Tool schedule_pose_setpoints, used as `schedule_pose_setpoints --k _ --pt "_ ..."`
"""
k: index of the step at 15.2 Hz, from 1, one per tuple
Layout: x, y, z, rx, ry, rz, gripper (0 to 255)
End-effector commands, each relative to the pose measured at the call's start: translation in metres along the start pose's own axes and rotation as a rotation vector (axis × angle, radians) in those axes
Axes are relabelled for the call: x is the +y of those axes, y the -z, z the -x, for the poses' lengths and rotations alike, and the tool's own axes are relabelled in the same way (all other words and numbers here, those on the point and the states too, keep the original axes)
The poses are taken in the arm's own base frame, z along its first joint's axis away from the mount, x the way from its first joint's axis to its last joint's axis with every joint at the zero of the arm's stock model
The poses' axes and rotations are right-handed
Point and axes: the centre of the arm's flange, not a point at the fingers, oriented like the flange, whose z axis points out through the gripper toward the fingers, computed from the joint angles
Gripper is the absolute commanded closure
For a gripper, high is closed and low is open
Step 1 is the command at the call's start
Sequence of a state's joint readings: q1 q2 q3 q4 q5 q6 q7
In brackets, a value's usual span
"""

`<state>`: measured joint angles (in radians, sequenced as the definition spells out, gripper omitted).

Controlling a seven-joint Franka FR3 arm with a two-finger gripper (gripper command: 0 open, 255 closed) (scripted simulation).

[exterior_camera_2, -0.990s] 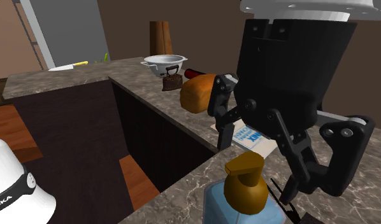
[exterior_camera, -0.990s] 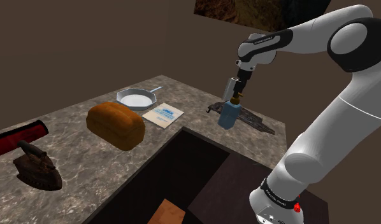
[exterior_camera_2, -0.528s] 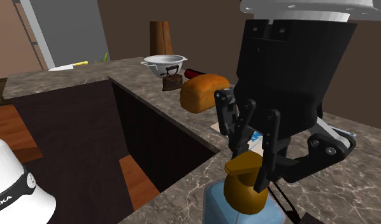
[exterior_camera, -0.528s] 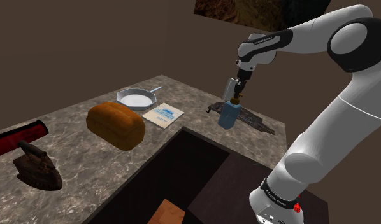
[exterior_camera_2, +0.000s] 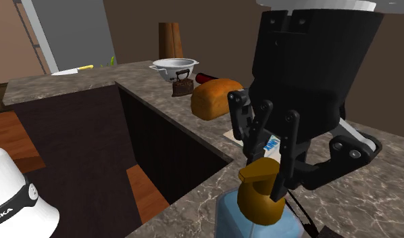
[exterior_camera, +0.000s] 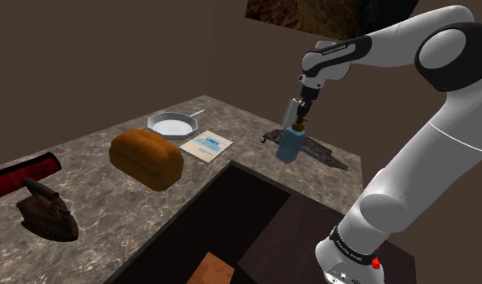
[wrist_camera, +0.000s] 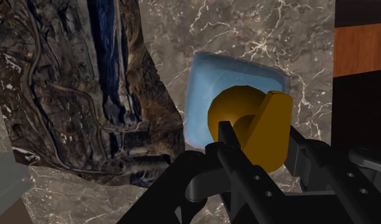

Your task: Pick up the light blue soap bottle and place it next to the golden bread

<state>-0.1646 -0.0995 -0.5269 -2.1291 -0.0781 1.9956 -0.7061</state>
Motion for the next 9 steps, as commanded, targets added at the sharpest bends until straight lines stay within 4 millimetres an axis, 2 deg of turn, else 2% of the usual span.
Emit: schedule_pose_setpoints --k 1,9 --pt "-0.001 0.01 0.0 0.0 0.0 0.0 255" --pt "-0.001 0.052 0.002 0.0 0.0 0.0 255"
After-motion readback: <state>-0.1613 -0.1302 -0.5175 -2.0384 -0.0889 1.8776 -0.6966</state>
